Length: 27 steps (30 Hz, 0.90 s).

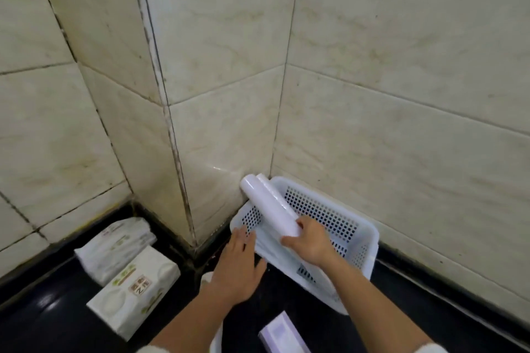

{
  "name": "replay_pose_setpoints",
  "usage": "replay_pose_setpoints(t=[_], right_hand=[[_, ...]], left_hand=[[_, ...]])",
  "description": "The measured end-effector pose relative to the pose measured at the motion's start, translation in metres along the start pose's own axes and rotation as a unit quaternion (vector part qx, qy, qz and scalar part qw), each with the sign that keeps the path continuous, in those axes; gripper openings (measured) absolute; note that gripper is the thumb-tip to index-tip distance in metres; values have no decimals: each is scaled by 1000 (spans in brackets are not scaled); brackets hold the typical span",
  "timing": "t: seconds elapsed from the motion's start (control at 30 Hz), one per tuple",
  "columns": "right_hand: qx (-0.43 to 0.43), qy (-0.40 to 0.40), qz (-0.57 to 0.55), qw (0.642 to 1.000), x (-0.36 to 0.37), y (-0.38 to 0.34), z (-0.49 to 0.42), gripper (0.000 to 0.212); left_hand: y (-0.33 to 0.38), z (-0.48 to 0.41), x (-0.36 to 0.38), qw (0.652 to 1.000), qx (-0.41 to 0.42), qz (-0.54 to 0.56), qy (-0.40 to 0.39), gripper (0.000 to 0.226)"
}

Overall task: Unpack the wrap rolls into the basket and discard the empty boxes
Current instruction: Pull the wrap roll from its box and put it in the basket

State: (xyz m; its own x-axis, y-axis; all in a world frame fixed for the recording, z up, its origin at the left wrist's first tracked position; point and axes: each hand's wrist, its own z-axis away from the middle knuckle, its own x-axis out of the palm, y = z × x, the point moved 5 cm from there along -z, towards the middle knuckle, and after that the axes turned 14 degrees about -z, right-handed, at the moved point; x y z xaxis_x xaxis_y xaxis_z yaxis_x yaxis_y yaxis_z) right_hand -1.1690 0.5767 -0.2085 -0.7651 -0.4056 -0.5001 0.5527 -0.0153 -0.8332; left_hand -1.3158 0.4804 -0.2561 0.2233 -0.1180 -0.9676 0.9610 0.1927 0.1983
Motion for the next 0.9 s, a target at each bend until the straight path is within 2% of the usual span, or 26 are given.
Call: replay_pose_setpoints(t=[0.13,0.27,0.37,0.47,0.5,0.57,0.63,0.7,0.8,0.87,0.9], right_hand=[[7,17,47,999,0,27,-14,51],[1,47,73,996,-7,48,-20,53],[-10,79,121,989,-18,50,-27,48],[-5,67,221,973,-18,49,-29,46],[0,57,235,970,-16,48,-29,47],[13,47,239,970,-16,46,-27,53],[4,63,213,975,-23,40,-20,57],[-32,101,139,985,-32,30,-8,54],[-102,143,-24,984,-40,21,36,29],[-135,133,-81,979,-33,27,78,8],[-136,116,-86,980,-27,35,99,8]], left_hand=[[1,-21,17,999,-5,-44,1,69],[2,-26,25,998,-7,-36,50,73],[4,-22,25,996,-2,-55,63,86],[4,-22,26,996,-1,-73,50,104],[4,-22,26,996,0,-83,44,103],[3,-25,25,997,-7,-73,19,82],[3,-26,20,999,-10,-24,-24,72],[7,-18,12,999,1,33,-10,70],[16,24,10,985,1,152,80,64],[18,64,30,975,-36,208,73,61],[21,82,44,971,-55,227,47,60]])
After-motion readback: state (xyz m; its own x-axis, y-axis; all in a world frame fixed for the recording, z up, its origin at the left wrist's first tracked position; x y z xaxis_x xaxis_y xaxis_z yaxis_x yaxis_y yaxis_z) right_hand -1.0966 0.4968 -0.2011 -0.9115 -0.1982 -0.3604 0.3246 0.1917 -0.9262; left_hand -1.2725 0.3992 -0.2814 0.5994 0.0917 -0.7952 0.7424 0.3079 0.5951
